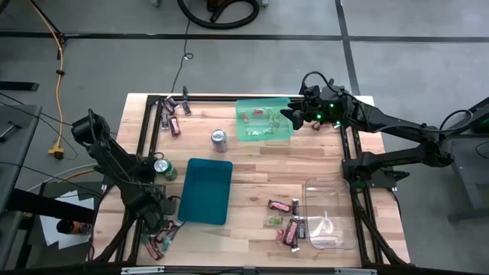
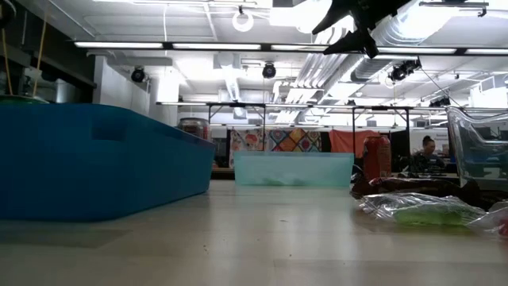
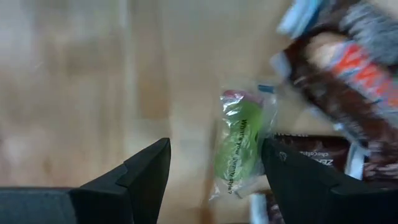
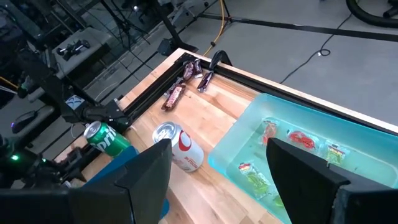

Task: Organize candy in baskets
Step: Put the transparent gummy into the green bin

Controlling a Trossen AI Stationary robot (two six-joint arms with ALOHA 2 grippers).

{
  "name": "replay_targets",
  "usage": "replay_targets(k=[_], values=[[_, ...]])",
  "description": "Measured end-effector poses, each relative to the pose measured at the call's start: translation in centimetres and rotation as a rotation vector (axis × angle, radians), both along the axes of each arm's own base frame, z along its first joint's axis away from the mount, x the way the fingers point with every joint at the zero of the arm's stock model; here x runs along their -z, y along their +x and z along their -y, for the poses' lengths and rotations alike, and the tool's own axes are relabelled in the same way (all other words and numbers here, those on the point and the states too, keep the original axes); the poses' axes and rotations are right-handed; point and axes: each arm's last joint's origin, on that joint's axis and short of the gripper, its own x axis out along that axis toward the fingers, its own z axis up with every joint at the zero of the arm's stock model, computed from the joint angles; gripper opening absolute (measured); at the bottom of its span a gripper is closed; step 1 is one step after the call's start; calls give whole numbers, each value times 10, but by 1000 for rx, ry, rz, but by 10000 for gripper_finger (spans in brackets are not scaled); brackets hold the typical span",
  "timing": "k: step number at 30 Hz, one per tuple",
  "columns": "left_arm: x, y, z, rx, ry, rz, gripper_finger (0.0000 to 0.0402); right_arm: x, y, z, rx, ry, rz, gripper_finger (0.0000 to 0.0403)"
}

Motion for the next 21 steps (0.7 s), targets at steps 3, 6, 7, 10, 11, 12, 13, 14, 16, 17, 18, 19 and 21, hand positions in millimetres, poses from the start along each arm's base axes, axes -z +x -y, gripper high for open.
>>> replay_targets(k=[3,6,7,10,11,12,13,14,16,17,18,19,21], values=[[2,1,2,8,-29,25,241,0,0,0,0,0,0,259],[3,1,1,-15,-20,30,232,0,0,0,0,0,0,259],[4,1,0,-32,-17,28,224,0,0,0,0,0,0,259],[6,3,-3,-91,-7,18,171,0,0,0,-1,-4,-2,259],[6,4,-4,-106,-5,15,144,0,0,0,-1,-4,-2,259],[6,5,-6,-117,-6,12,111,0,0,0,-2,-4,-2,259],[6,7,-7,-128,-11,2,75,0,0,0,-2,-4,-3,259],[6,8,-8,-140,-19,-14,41,0,0,0,-2,-3,-4,259],[4,10,-13,-184,-32,-52,16,0,0,0,-1,-3,-6,259],[1,10,-15,-201,-38,-67,16,0,0,0,-2,-4,-6,259],[-3,10,-18,-215,-46,-80,14,0,0,0,-2,-4,-6,259],[-9,10,-21,-225,-60,-84,9,0,0,0,-2,-4,-6,259],[-28,10,-25,-234,-109,-62,4,0,0,0,-2,-4,-7,259]])
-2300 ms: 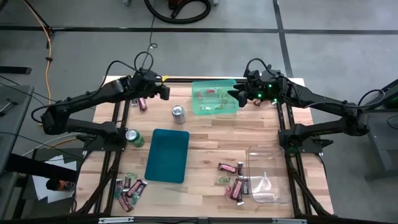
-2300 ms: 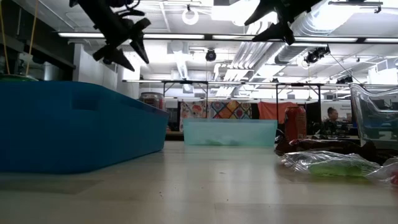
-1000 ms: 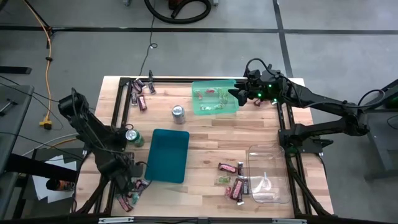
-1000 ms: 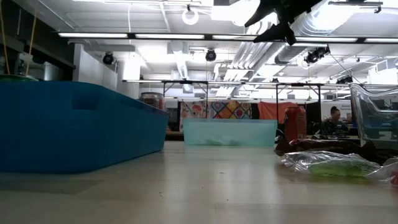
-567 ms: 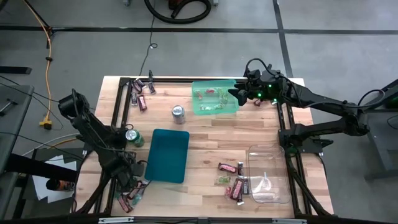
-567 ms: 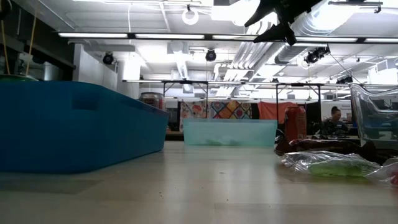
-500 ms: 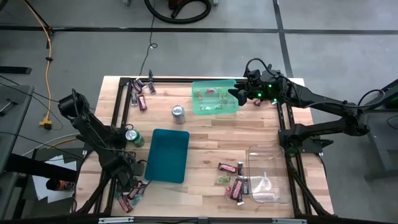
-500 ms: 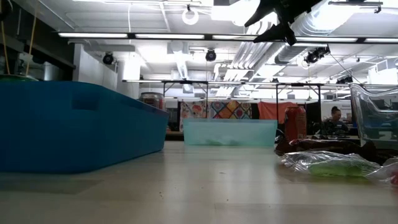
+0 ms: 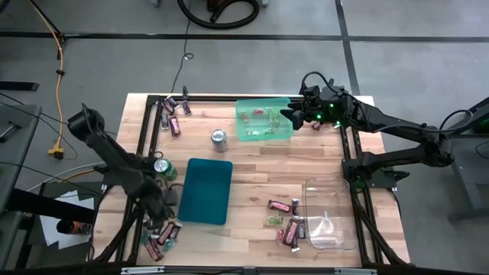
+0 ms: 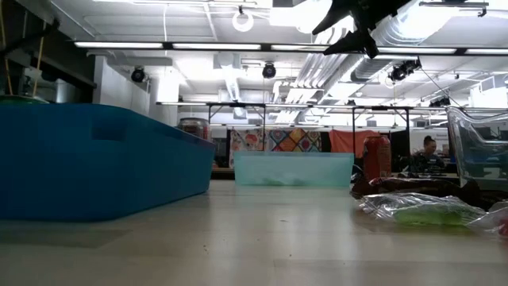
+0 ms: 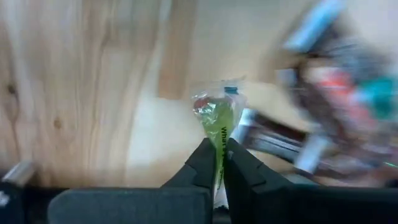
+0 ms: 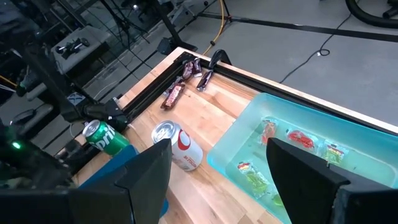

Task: Organize candy in baskets
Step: Put the transparent gummy into the green bin

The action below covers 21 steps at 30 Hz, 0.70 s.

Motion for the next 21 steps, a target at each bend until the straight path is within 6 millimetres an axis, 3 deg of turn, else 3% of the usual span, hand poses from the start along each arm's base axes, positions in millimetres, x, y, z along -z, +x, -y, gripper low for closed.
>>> replay_targets(k=[6,8,11,16,21], values=[[-85,9,-28,-150,-216,310,1,0,0,0,-3,-8,-3,259],[-111,17,-46,-251,-177,486,1,0,0,0,-7,-18,-6,259],[-135,36,-78,-379,25,729,1,-1,0,0,-9,-24,1,259],[-129,96,-136,-421,279,921,0,-3,1,1,-10,-35,23,259],[-85,165,-206,-423,346,977,0,-6,2,1,-10,-48,51,259]])
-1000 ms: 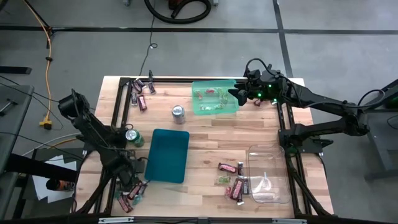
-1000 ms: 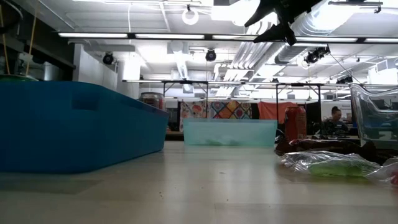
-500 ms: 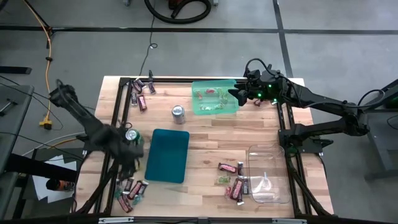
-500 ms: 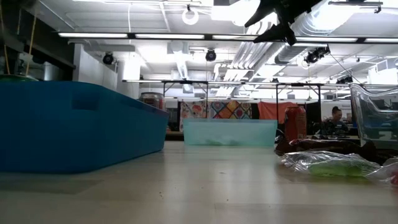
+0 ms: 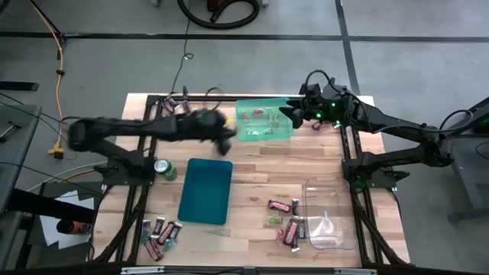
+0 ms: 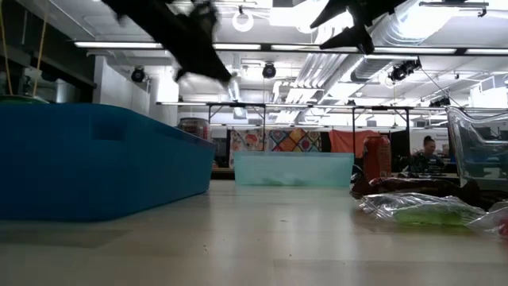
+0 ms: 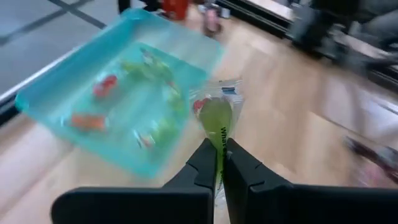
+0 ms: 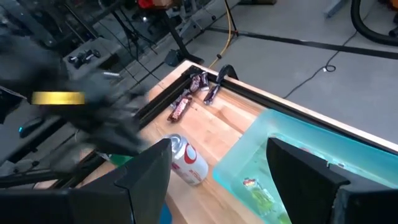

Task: Organize candy in baskets
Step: Put the transparent gummy into the green bin

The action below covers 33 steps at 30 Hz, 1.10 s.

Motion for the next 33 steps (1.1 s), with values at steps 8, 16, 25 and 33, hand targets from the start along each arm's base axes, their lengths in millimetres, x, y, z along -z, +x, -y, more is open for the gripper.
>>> replay_targets(k=[8,16,25,33], values=[[47,67,-71,8,-131,-30,2,-3,1,0,0,-12,30,259],[49,93,-85,25,-118,-112,53,-3,1,0,0,-12,30,259],[16,87,-103,-6,-84,-177,198,-3,1,1,23,-19,27,259],[-28,56,-85,83,-207,-186,244,-3,1,0,-2,-11,29,259]])
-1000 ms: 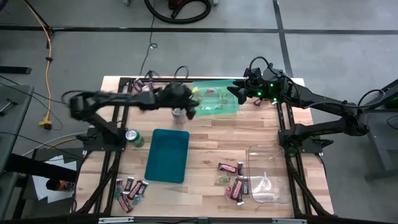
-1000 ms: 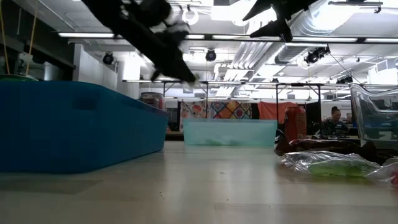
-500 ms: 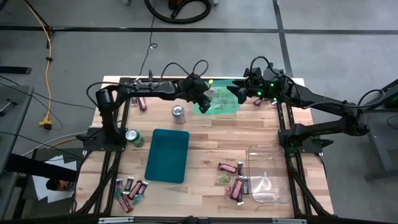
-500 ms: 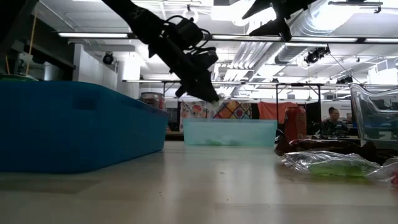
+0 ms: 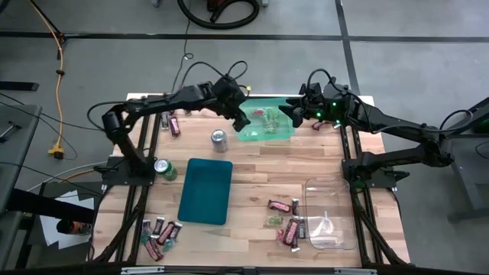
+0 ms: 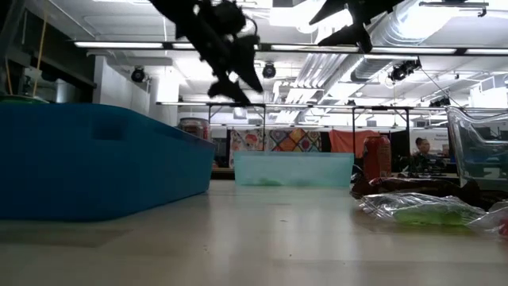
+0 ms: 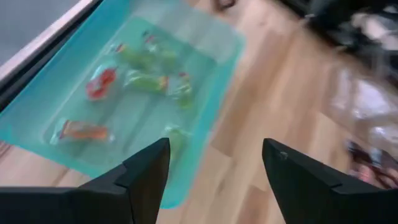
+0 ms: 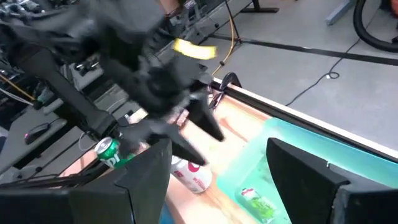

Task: Organize candy in baskets
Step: Put the transparent gummy into the green bin

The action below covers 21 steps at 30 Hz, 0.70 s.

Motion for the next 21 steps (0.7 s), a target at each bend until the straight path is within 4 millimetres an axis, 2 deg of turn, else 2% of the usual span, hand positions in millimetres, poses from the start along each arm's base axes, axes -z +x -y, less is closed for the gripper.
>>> replay_targets(k=[4,8,15,21], values=[[-32,-12,32,86,41,48,245,0,0,-1,-19,5,1,259],[-56,-28,83,208,69,32,245,0,1,-1,-57,-10,-5,259],[-60,-74,174,231,93,-277,245,0,1,-2,-101,-18,-8,259],[-63,-110,248,245,7,-341,245,0,3,-8,-216,1,4,259]])
